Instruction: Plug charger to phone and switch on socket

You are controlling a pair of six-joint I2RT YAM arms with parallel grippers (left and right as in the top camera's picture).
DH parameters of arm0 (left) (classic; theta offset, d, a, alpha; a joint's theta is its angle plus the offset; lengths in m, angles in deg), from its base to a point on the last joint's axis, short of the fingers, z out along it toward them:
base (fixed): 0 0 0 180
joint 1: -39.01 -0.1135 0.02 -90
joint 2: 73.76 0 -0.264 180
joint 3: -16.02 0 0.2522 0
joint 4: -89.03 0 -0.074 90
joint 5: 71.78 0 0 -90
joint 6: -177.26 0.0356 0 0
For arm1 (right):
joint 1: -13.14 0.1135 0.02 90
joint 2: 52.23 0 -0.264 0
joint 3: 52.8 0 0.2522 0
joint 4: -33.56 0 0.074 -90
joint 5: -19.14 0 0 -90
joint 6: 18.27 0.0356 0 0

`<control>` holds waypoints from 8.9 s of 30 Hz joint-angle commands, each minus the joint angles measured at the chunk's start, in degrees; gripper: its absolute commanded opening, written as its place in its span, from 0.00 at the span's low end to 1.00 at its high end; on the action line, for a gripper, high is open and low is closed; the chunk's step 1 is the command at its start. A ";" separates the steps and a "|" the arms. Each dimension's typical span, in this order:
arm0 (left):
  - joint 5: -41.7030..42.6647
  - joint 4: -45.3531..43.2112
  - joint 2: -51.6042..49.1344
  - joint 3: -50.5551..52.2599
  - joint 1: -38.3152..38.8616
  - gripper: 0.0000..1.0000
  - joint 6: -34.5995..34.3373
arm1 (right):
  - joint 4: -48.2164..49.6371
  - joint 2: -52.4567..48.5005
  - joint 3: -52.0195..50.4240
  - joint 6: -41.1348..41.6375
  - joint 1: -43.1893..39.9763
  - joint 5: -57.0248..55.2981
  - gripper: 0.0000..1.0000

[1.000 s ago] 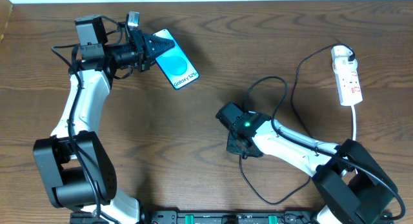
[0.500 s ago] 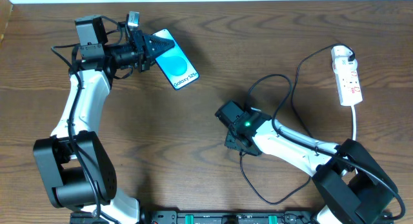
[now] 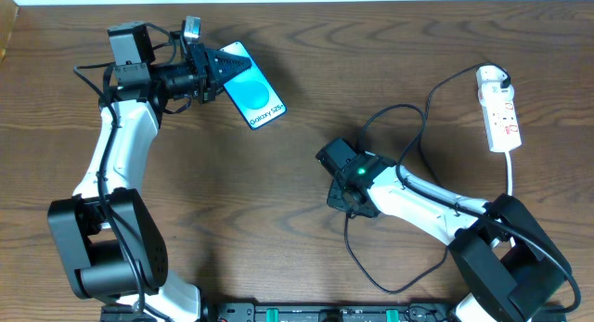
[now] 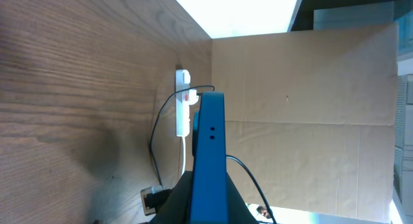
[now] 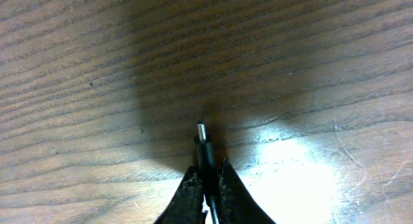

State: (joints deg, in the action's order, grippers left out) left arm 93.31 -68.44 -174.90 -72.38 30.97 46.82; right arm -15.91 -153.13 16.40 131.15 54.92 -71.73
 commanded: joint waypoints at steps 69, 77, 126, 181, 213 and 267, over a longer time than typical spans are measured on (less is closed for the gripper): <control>2.49 -1.66 1.18 -0.61 -0.04 0.07 1.44 | 62.60 -1.97 -0.37 -7.21 -16.39 79.93 0.01; 2.54 -3.65 1.18 -0.61 -0.04 0.07 1.42 | 74.10 -1.97 -0.37 -0.68 -16.39 79.62 0.01; 12.31 -36.57 1.18 -0.61 5.16 0.07 -20.28 | 92.08 -1.97 -0.37 2.91 -18.60 76.00 0.01; 9.55 -36.54 1.18 -0.61 6.93 0.07 -22.03 | 92.08 -1.97 -0.37 2.64 -18.23 75.78 0.01; 10.03 -36.52 1.18 -0.59 6.95 0.07 -18.34 | 92.11 -1.97 -0.37 2.21 -18.23 74.01 0.01; 14.95 -36.30 1.18 -0.59 9.90 0.08 -12.70 | 92.08 -1.97 -0.37 1.62 -20.09 71.04 0.01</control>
State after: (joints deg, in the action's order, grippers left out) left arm 101.75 -104.57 -174.90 -72.18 39.78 33.13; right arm 75.39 -154.95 15.53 133.81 35.71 5.51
